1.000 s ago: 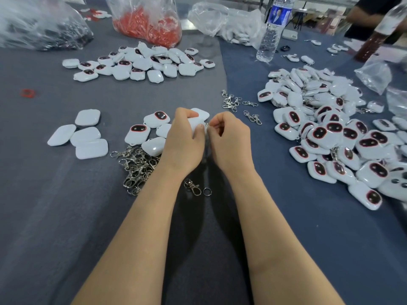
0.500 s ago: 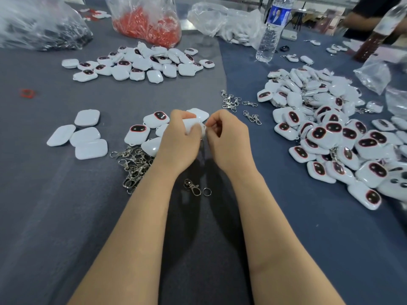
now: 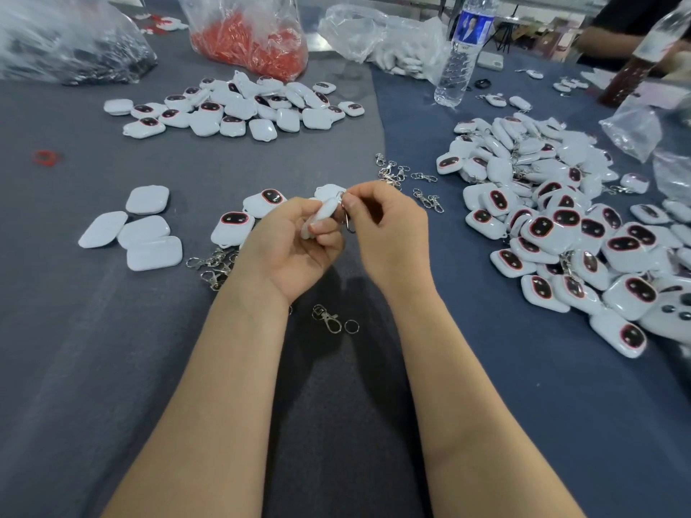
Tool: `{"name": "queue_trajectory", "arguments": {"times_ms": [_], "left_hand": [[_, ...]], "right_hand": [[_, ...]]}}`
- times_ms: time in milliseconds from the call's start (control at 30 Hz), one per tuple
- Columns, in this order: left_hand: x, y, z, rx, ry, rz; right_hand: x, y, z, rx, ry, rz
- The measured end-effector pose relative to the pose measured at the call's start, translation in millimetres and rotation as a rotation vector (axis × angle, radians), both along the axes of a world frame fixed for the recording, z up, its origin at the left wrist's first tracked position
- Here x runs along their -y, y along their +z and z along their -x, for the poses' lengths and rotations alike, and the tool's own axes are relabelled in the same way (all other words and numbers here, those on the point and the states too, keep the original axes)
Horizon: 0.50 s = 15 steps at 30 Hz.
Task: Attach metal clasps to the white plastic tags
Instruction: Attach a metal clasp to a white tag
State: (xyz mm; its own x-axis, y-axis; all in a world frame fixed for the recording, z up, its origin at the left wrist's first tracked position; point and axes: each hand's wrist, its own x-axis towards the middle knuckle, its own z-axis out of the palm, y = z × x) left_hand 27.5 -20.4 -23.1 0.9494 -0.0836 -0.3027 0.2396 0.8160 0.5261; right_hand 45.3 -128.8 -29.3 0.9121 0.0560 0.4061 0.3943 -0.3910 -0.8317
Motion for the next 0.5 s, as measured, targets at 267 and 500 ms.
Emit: {"name": "queue_trajectory", "arguments": {"times_ms": [267, 500], "left_hand": [[13, -7, 9, 0.395, 0.339, -1.712], [12, 3, 0, 0.028, 0.253, -0.491]], "right_hand": [[3, -8, -3, -0.028, 0.031, 0.458], [-4, -4, -2, -0.187, 0.056, -0.092]]}}
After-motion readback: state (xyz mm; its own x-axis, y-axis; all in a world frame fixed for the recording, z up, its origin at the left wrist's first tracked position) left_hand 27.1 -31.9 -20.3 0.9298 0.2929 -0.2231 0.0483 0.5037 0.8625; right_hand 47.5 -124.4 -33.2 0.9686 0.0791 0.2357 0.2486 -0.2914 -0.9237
